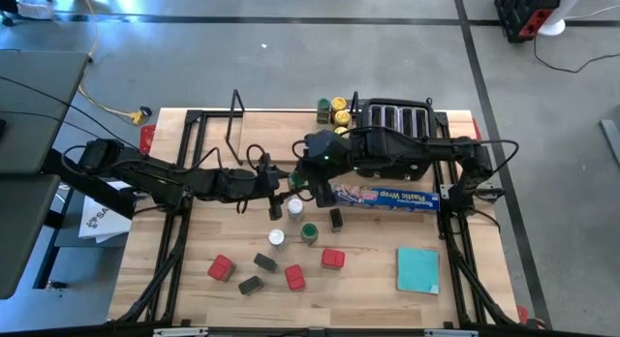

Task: Shelf spices
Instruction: Adjust the green seasoning bottle on the shelf

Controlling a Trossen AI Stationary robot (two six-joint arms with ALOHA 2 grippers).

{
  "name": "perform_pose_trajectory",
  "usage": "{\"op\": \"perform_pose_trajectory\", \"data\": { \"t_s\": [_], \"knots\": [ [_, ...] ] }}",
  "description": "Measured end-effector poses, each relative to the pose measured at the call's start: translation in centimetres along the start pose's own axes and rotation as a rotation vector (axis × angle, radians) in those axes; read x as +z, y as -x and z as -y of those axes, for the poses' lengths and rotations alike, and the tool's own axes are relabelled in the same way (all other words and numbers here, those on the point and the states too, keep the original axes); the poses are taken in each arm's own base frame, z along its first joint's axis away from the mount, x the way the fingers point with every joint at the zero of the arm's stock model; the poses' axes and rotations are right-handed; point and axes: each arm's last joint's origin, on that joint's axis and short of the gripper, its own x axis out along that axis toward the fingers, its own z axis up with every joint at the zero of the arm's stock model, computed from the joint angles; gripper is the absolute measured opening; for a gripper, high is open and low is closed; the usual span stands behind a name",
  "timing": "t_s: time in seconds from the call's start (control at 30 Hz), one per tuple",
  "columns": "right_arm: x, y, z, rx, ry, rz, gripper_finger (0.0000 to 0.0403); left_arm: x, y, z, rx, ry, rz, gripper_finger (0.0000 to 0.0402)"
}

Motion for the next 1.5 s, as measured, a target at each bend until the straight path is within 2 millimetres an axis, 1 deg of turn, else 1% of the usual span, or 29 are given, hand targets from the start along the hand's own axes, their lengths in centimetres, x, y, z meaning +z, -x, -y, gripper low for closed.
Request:
{"op": "perform_pose_trajectory", "data": {
  "t_s": [0.17,0.27,0.33,0.53,0.73,0.9,1.0,1.07,1.17,1.23,1.33,1.43,1.5],
  "knots": [
    [-0.1,-1.8,0.0,-0.007,0.026,-0.016,0.0234,-0.3,0.0,0.0,0.001,-0.001,-0.024,0.0188],
    [-0.3,-2.9,0.1,-0.029,0.026,-0.028,0.0234,0.0,0.0,0.0,0.005,0.004,-0.007,0.0188],
    [-0.4,-3.3,0.1,-0.041,0.03,-0.046,0.0234,-0.1,0.0,0.0,0.01,0.007,-0.015,0.0188],
    [-0.4,-3.0,0.0,-0.065,0.044,-0.053,0.0227,-0.2,0.0,-0.1,0.019,0.006,-0.021,0.0193],
    [-0.3,-2.9,-0.3,-0.062,0.046,-0.05,0.0197,-0.2,0.0,0.0,0.019,0.0,-0.023,0.0194],
    [-0.3,-2.9,-0.3,-0.061,0.047,-0.05,0.0196,-0.2,0.0,0.0,0.016,0.001,-0.025,0.0197],
    [-0.3,-2.9,-0.3,-0.082,0.032,-0.061,0.0196,-0.2,0.0,0.0,-0.002,0.004,-0.025,0.0206],
    [-0.2,-2.5,-0.1,-0.09,0.025,-0.075,0.0196,-0.3,0.0,0.0,0.001,0.01,-0.03,0.0221],
    [-0.6,-2.2,0.9,-0.094,0.01,-0.092,0.0196,-0.5,0.3,-0.6,0.001,0.001,-0.071,0.0254],
    [-1.1,-2.1,2.1,-0.081,-0.012,-0.096,0.0196,-0.4,0.8,-1.3,-0.021,0.02,-0.096,0.0276],
    [-2.4,-1.8,4.8,-0.077,-0.073,-0.128,0.0195,-0.3,2.3,-2.5,0.011,0.063,-0.143,0.0298],
    [-3.8,-2.0,7.9,-0.128,-0.127,-0.147,0.0195,-0.1,4.2,-3.7,0.128,0.077,-0.166,0.0304],
    [-5.1,-2.5,9.6,-0.125,-0.168,-0.183,0.0195,0.2,5.4,-4.3,0.191,0.087,-0.152,0.0304]
  ]
}}
